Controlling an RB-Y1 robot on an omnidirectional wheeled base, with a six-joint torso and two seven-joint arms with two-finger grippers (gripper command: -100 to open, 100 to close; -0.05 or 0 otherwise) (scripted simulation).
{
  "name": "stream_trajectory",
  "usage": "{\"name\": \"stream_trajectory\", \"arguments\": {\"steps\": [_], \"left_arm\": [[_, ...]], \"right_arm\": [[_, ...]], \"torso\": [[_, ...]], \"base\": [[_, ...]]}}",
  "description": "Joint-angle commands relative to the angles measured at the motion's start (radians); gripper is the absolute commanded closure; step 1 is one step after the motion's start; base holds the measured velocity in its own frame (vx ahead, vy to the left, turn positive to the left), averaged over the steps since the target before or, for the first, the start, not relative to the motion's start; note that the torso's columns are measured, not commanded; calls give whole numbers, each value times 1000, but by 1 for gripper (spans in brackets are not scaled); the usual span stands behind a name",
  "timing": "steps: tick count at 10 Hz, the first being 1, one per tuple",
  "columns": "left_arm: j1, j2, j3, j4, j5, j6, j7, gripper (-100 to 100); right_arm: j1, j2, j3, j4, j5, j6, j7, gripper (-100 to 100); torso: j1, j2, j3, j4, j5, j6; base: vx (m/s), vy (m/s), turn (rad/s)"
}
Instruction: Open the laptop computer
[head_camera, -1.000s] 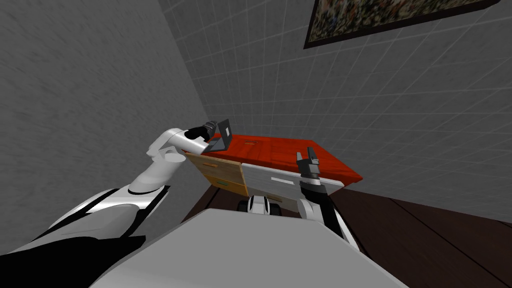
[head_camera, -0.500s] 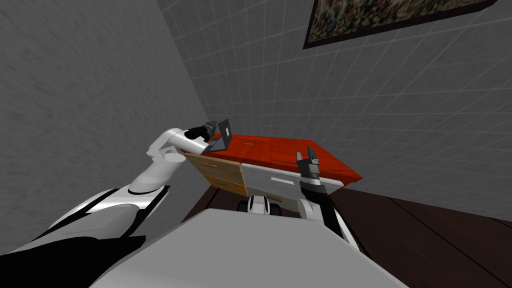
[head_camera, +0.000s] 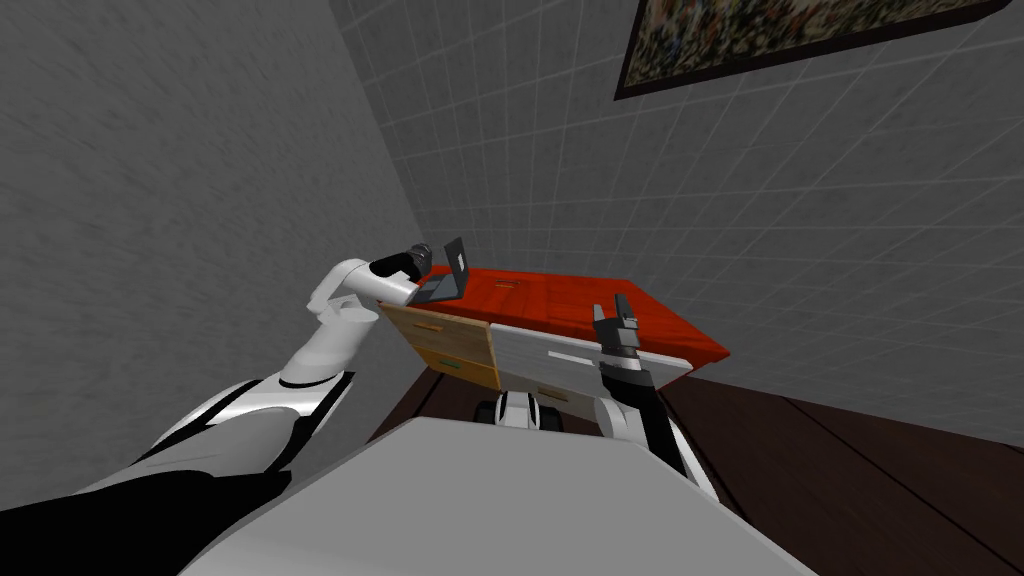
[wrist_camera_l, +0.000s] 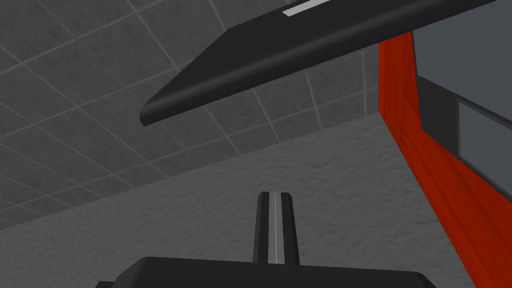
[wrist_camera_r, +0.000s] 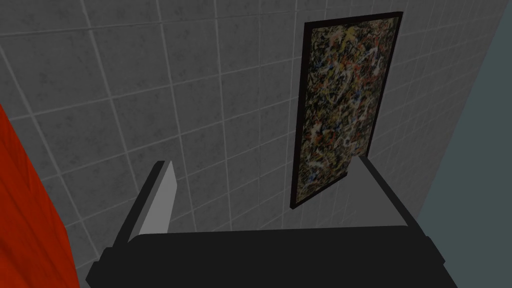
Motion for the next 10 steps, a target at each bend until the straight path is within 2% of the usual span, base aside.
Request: {"name": "stream_trajectory", "arguments": {"steps": [1, 4, 5, 6, 8, 10], "left_arm": [[-1, -58, 26, 44, 3, -49, 37, 100], [-3, -122, 58, 95, 9, -103, 75, 100], [-5, -107, 52, 88, 11, -92, 65, 100], [-10, -80, 59, 114, -12, -76, 49, -100], [-17, -47, 65, 143, -38, -52, 27, -100], [-24, -8, 72, 178, -69, -25, 1, -100]], "right_arm": [[0, 0, 0, 0, 0, 0, 0, 0], [0, 0, 0, 0, 0, 0, 0, 0], [0, 0, 0, 0, 0, 0, 0, 0], [0, 0, 0, 0, 0, 0, 0, 0], [0, 0, 0, 0, 0, 0, 0, 0], [0, 0, 0, 0, 0, 0, 0, 0]], "torso": [[0, -1, -1, 0, 0, 0], [1, 0, 0, 0, 0, 0], [1, 0, 0, 0, 0, 0], [-1, -1, -1, 0, 0, 0], [-6, -3, -2, -1, -2, 0], [-1, 1, 0, 0, 0, 0]], "base": [[-40, 52, 31], [-47, 51, 30], [-19, 21, 5], [8, -79, -123], [17, -158, -109], [14, -181, -120]]}}
